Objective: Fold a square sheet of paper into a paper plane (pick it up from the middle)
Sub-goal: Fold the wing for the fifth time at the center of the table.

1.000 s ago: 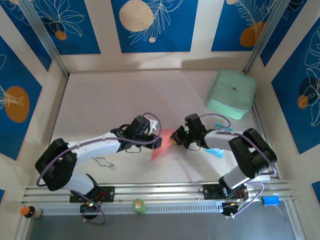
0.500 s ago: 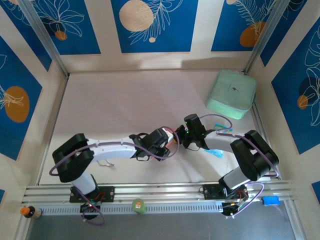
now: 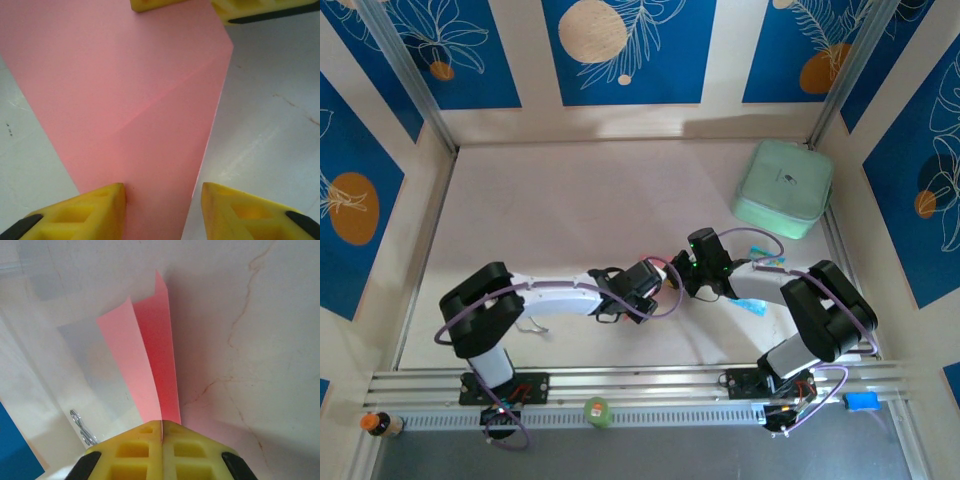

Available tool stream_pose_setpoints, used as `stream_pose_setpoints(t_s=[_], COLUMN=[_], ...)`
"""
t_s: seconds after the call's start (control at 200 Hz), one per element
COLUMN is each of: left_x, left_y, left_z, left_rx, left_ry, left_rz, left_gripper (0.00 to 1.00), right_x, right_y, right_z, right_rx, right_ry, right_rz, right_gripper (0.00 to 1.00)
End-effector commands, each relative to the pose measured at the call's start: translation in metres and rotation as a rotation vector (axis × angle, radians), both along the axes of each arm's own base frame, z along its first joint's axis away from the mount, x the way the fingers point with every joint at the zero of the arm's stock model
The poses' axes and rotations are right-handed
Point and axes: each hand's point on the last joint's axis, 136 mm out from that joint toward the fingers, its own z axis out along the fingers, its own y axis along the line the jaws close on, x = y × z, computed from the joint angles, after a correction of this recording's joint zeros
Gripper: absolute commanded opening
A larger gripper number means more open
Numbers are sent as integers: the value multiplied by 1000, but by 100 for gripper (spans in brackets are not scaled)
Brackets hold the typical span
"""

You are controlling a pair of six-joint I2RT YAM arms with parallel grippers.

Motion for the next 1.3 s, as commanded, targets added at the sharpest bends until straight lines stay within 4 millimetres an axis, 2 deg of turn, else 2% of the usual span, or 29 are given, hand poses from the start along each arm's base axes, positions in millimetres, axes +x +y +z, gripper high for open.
stream_pose_setpoints(t_s=[0.0,0.455,1.295], left_x=[3,6,7], left_y=[0,5,8], left_z=[3,4,6], left_rx=[34,94,111], left_ry=[-29,-94,-135], left_rz=[-12,-15,7], left_gripper=[43,37,15], right_x=[3,3,2], right_y=[6,4,2], right_z=[15,19,17], right_rx=[32,36,28], right_ry=[-35,-44,-38], right_rz=[20,12,8], right_gripper=[3,1,0])
